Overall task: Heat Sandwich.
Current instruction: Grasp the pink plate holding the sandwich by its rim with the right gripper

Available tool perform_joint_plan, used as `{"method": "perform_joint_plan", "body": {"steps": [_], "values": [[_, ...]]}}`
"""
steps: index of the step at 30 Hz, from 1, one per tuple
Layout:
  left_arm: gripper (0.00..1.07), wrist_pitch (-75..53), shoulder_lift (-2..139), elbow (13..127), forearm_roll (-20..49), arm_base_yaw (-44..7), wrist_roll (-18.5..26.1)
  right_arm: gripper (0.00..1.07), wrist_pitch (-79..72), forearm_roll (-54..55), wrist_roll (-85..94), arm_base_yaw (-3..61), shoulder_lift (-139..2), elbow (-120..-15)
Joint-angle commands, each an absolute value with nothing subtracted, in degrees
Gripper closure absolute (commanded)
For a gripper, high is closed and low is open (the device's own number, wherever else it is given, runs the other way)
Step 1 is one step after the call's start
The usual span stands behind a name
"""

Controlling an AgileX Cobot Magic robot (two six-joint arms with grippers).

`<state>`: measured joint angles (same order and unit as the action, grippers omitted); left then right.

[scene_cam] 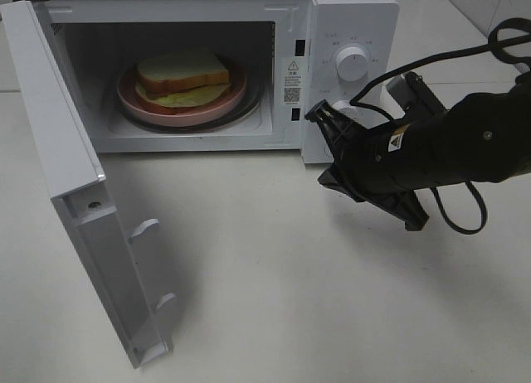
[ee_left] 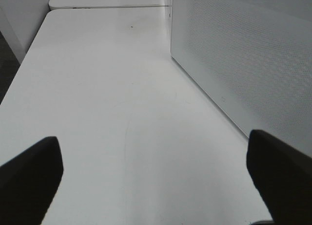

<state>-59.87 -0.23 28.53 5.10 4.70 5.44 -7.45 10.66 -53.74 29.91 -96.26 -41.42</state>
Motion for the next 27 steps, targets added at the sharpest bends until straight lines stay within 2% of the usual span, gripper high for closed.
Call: {"method": "perform_joint_plan", "body": {"steps": [1, 11, 17, 27], "values": [[0.10, -59.4, -1.7, 28.4, 5.4, 4.2, 5.3, 1.07, 0.9, 8.0, -46.5, 29.9, -93.4, -41.5], [0.10, -59.4, -1.7, 28.4, 5.4, 4.2, 5.3, 1.05, 26.5, 8.4, -19.8, 29.9, -90.9, -48.4], [0.10, -59.4, -1.7, 28.4, 5.4, 4.2, 5.3, 1.04, 34.0, 8.4, -7.4, 29.9, -90.9, -52.0], [0.10, -59.4, -1.7, 28.4, 5.4, 4.2, 5.3, 1.03, 45.5, 8.3, 23.5, 29.9, -90.9, -57.5]]}}
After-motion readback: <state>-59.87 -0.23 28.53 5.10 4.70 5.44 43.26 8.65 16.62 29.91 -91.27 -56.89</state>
